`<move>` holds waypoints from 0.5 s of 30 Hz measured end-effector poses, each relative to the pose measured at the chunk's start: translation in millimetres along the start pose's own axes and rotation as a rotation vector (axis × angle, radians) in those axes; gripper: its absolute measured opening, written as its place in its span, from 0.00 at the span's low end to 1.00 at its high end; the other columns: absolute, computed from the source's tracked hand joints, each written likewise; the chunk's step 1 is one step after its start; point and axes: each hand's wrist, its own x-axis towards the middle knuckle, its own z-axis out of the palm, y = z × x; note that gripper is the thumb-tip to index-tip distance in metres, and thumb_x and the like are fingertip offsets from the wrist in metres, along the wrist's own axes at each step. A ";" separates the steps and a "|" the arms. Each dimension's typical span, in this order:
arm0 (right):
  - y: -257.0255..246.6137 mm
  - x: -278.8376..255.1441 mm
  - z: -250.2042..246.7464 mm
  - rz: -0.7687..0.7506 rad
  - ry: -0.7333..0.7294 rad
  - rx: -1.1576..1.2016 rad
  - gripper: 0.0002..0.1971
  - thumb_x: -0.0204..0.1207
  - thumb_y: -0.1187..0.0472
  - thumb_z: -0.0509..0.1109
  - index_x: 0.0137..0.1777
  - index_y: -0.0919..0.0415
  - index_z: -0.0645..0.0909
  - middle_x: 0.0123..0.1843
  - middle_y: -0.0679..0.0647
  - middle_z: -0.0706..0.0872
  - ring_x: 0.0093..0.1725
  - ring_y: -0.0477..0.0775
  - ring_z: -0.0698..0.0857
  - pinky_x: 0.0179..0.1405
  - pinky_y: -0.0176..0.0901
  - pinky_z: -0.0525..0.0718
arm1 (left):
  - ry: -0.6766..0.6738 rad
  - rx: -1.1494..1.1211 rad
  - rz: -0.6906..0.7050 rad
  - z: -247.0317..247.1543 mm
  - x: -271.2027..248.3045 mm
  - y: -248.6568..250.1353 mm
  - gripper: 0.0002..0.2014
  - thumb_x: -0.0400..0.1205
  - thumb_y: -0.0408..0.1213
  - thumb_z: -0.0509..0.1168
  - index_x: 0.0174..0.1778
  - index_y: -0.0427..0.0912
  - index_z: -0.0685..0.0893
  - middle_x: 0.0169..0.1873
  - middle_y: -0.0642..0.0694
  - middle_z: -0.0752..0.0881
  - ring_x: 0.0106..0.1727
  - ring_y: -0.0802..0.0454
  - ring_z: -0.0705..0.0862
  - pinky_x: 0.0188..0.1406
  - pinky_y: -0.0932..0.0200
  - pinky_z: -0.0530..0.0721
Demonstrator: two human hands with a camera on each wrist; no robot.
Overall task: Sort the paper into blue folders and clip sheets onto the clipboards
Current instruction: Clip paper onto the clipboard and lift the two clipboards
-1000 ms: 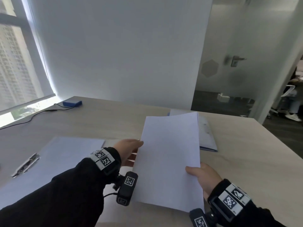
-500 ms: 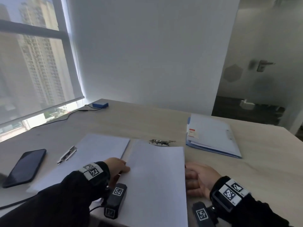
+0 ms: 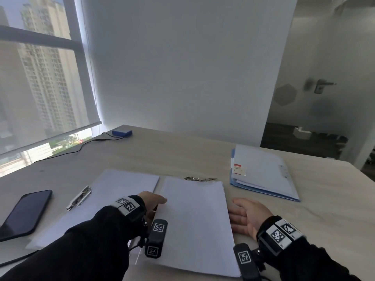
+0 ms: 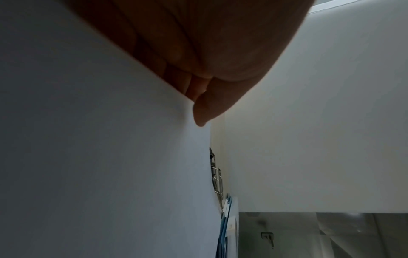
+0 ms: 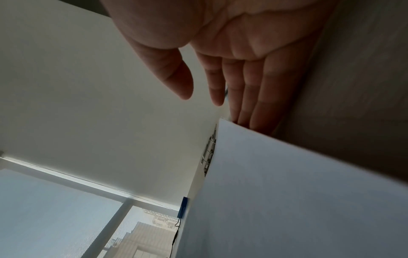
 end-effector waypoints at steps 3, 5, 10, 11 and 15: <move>-2.9 -0.8 2.4 -0.002 0.001 0.000 0.11 0.81 0.60 0.64 0.62 0.59 0.76 0.56 0.65 0.89 0.53 0.65 0.90 0.54 0.66 0.87 | -0.010 -0.060 0.010 -1.9 0.6 4.9 0.18 0.77 0.40 0.70 0.55 0.29 0.82 0.47 0.36 0.88 0.40 0.37 0.89 0.37 0.45 0.89; -5.1 -1.6 5.2 -0.004 0.005 -0.012 0.07 0.81 0.61 0.64 0.56 0.58 0.78 0.55 0.64 0.89 0.52 0.64 0.90 0.57 0.67 0.86 | 0.027 -0.051 0.090 -3.4 6.0 7.9 0.19 0.74 0.40 0.71 0.56 0.30 0.83 0.52 0.35 0.89 0.50 0.35 0.90 0.54 0.36 0.88; -8.6 0.3 11.4 -0.003 0.030 -0.086 0.03 0.80 0.62 0.65 0.45 0.59 0.79 0.47 0.61 0.89 0.47 0.57 0.85 0.56 0.65 0.84 | 0.052 -0.038 0.187 -4.7 8.3 7.5 0.14 0.75 0.41 0.69 0.51 0.35 0.87 0.48 0.38 0.90 0.49 0.38 0.89 0.46 0.50 0.85; -9.5 1.6 11.8 -0.006 0.048 -0.114 0.04 0.79 0.61 0.65 0.48 0.58 0.81 0.48 0.60 0.88 0.48 0.56 0.84 0.54 0.63 0.85 | 0.069 -0.033 0.196 -4.6 6.3 6.1 0.11 0.76 0.40 0.68 0.47 0.36 0.87 0.43 0.39 0.89 0.44 0.41 0.87 0.41 0.52 0.81; -15.1 13.3 11.5 -0.048 0.086 -0.163 0.12 0.78 0.56 0.68 0.59 0.56 0.82 0.58 0.58 0.86 0.58 0.59 0.84 0.50 0.56 0.86 | 0.100 -0.036 0.220 -4.3 6.9 -0.8 0.06 0.76 0.40 0.67 0.34 0.46 0.83 0.36 0.40 0.84 0.39 0.44 0.82 0.41 0.52 0.79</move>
